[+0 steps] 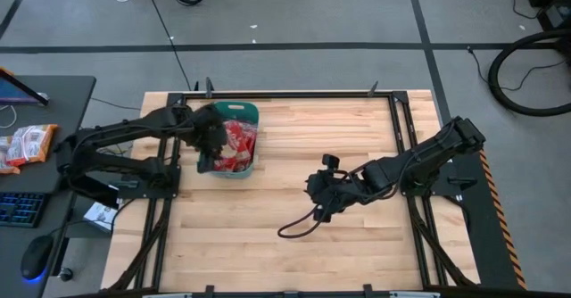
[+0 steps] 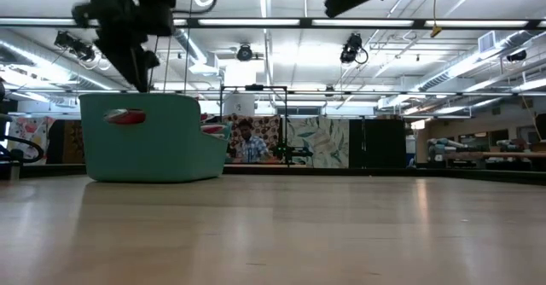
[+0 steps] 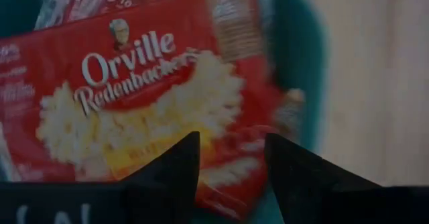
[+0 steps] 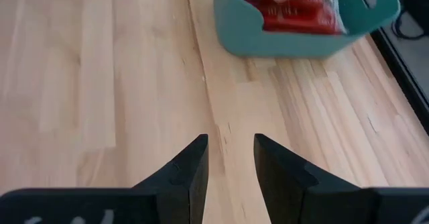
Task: Sort popcorn bags into baskets
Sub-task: Return to Home Position
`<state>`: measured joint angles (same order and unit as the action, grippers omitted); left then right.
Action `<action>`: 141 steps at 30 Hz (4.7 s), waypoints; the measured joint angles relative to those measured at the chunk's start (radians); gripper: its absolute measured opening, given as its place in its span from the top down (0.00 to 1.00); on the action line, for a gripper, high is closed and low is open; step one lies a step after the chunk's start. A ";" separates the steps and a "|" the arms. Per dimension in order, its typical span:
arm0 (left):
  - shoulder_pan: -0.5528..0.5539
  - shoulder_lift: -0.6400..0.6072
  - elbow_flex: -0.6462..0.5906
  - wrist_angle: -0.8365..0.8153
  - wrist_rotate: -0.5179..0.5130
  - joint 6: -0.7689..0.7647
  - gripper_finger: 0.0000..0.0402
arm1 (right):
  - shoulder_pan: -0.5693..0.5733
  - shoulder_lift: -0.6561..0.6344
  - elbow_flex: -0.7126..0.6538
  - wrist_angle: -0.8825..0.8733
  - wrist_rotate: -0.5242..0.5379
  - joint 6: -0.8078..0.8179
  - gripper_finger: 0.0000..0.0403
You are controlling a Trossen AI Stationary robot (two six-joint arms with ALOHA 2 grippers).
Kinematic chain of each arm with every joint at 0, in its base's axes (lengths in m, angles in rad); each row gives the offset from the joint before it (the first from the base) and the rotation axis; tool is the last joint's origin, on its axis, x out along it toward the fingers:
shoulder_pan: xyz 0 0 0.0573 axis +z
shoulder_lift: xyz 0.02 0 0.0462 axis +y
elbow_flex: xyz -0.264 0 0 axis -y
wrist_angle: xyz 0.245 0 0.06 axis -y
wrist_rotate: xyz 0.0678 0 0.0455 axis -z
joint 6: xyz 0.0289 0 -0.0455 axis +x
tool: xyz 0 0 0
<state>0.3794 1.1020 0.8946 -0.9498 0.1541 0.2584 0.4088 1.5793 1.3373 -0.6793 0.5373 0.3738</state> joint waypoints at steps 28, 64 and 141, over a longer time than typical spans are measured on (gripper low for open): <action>-0.142 -0.543 -0.394 1.000 0.080 -0.503 0.57 | -0.155 -0.512 -0.828 0.968 -0.163 -0.082 0.78; -0.141 -1.037 -0.792 1.262 -0.113 -0.391 0.60 | -0.289 -0.988 -1.332 1.570 -0.178 -0.312 0.79; -0.141 -1.090 -0.877 1.208 0.153 -0.455 0.97 | -0.289 -0.997 -1.331 1.561 -0.090 -0.264 0.78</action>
<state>0.2381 0.0125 0.0177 0.2577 0.3073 -0.1969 0.1198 0.5819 0.0059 0.8812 0.4473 0.1097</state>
